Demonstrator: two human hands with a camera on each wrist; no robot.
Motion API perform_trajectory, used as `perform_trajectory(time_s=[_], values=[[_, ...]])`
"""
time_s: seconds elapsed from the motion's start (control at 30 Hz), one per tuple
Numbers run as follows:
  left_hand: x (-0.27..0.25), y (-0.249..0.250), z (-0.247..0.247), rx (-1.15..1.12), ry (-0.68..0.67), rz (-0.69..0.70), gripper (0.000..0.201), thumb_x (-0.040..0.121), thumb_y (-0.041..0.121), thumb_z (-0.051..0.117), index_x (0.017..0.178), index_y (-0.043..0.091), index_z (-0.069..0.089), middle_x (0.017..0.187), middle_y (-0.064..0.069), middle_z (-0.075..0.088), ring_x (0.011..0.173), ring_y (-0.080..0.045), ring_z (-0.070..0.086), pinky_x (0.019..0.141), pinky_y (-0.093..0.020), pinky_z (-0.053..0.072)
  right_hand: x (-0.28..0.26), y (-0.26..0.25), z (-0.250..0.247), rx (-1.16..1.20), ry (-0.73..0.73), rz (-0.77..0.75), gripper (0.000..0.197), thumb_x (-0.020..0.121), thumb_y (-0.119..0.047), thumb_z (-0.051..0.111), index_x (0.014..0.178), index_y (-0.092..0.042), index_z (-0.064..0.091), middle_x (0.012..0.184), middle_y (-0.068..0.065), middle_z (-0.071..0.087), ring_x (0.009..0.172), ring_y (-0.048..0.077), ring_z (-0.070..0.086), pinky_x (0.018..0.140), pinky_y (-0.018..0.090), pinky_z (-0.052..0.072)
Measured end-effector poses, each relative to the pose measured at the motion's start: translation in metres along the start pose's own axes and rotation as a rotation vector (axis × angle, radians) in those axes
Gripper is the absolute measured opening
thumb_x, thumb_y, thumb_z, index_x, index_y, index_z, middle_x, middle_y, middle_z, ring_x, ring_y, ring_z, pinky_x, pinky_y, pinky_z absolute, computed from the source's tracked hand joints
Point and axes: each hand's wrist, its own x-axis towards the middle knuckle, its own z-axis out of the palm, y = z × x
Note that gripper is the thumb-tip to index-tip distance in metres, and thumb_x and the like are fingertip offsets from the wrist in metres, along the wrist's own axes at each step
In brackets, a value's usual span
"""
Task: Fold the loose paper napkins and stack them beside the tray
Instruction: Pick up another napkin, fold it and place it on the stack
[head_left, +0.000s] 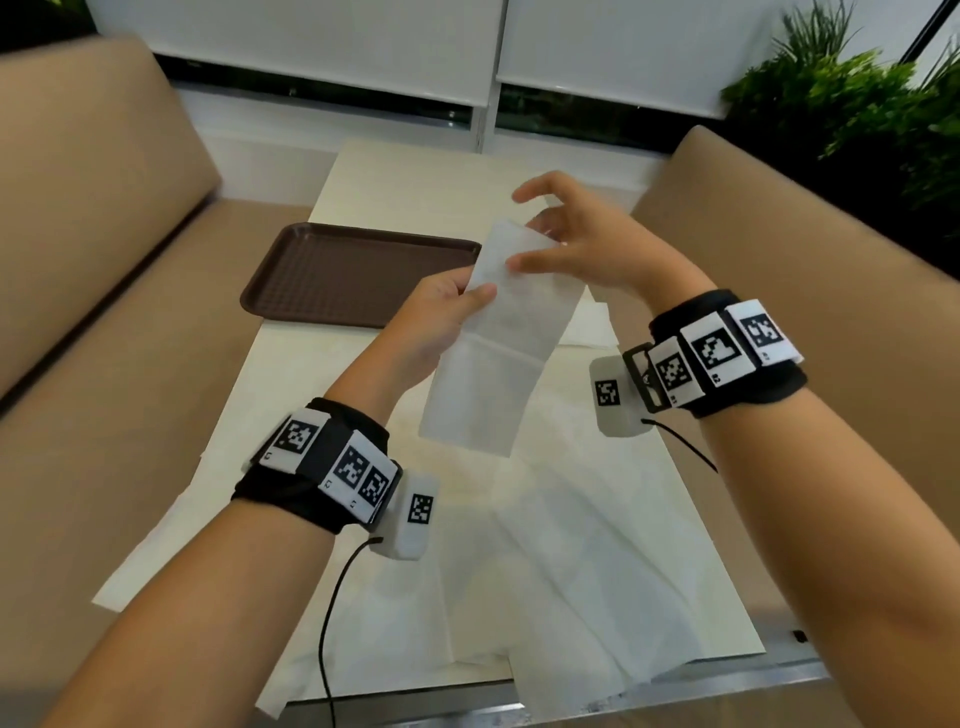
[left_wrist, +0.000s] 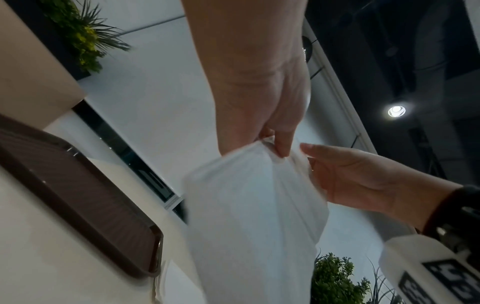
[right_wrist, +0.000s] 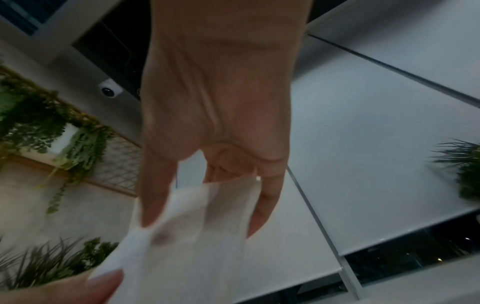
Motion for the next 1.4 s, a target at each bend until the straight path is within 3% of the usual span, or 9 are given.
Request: perform_trajectory(time_s=[0.23,0.37,0.47,0.63,0.87,0.97,1.07,1.2,1.4], values=[[-0.017,-0.031,-0.026,0.054,-0.015,-0.013,0.054,0.087,-0.001,0.062,0.121,0.039,0.049,0.109,-0.005,0.071,0.097,-0.022,0.069,0.079,-0.037,0.058,-0.008,0.03,-0.011,0.097,0.147,0.059,0.021,0.092,-0.011,0.058,0.107,-0.02,0.047,0.089,0.005,0.069,0.074,0.012,0.068,0.067,0.027,0.057],[-0.017,-0.058,-0.034,0.122,0.05,-0.057,0.032,0.086,-0.006,0.061,0.093,0.026,0.065,0.096,0.002,0.069,0.09,-0.019,0.065,0.073,-0.025,0.053,-0.017,0.082,0.004,0.115,0.207,0.149,0.024,0.093,-0.004,0.054,0.078,-0.022,0.059,0.079,0.0,0.062,0.067,0.01,0.056,0.062,0.022,0.047],[0.004,-0.081,-0.032,0.167,0.132,-0.14,0.033,0.087,-0.004,0.061,0.072,0.022,0.074,0.075,0.007,0.071,0.081,-0.015,0.064,0.067,-0.015,0.052,-0.027,0.13,0.024,0.276,0.211,0.287,0.02,0.094,-0.003,0.053,0.088,-0.017,0.066,0.093,0.003,0.063,0.072,0.014,0.057,0.056,0.016,0.048],[0.074,-0.102,-0.017,0.284,0.172,-0.191,0.035,0.084,0.002,0.067,0.107,0.028,0.063,0.109,0.001,0.061,0.102,-0.018,0.059,0.082,-0.027,0.052,-0.021,0.192,0.044,0.398,0.174,0.441,0.031,0.087,0.005,0.055,0.108,-0.016,0.06,0.109,0.002,0.057,0.078,0.015,0.06,0.062,0.018,0.052],[0.19,-0.12,0.012,0.42,0.3,-0.094,0.024,0.088,-0.004,0.061,0.098,0.014,0.072,0.064,0.003,0.049,0.056,-0.014,0.045,0.053,-0.016,0.04,0.055,0.247,0.022,0.22,0.51,0.52,0.025,0.088,0.001,0.05,0.101,-0.014,0.065,0.098,0.008,0.066,0.084,0.022,0.061,0.072,0.029,0.046],[0.22,-0.138,0.021,0.503,0.229,-0.161,0.03,0.091,0.005,0.059,0.121,0.006,0.064,0.104,-0.014,0.064,0.094,-0.026,0.06,0.081,-0.027,0.049,0.079,0.273,0.022,0.048,0.393,0.591,0.037,0.092,-0.001,0.04,0.124,-0.007,0.056,0.126,0.011,0.056,0.112,0.026,0.056,0.087,0.025,0.043],[0.237,-0.157,0.023,0.748,0.153,-0.25,0.04,0.094,0.024,0.054,0.134,0.022,0.052,0.141,-0.003,0.048,0.131,-0.024,0.039,0.106,-0.033,0.032,0.092,0.288,0.027,-0.161,0.235,0.606,0.04,0.094,-0.004,0.036,0.132,-0.005,0.048,0.137,0.013,0.046,0.126,0.029,0.043,0.1,0.028,0.033],[0.234,-0.163,0.025,1.2,0.048,-0.282,0.043,0.092,0.034,0.046,0.135,0.03,0.047,0.144,0.001,0.033,0.129,-0.023,0.027,0.096,-0.034,0.025,0.089,0.29,0.034,-0.456,-0.035,0.644,0.019,0.097,-0.01,0.033,0.096,-0.011,0.052,0.135,0.008,0.043,0.131,0.029,0.032,0.101,0.034,0.026],[0.214,-0.14,0.026,1.173,0.007,-0.276,0.055,0.09,0.041,0.051,0.142,0.035,0.035,0.152,0.0,0.007,0.136,-0.025,0.012,0.104,-0.037,0.02,0.068,0.276,0.041,-0.291,0.08,0.64,0.053,0.099,-0.034,0.039,0.149,-0.028,0.022,0.155,0.014,0.006,0.145,0.033,-0.002,0.114,0.051,0.007]])
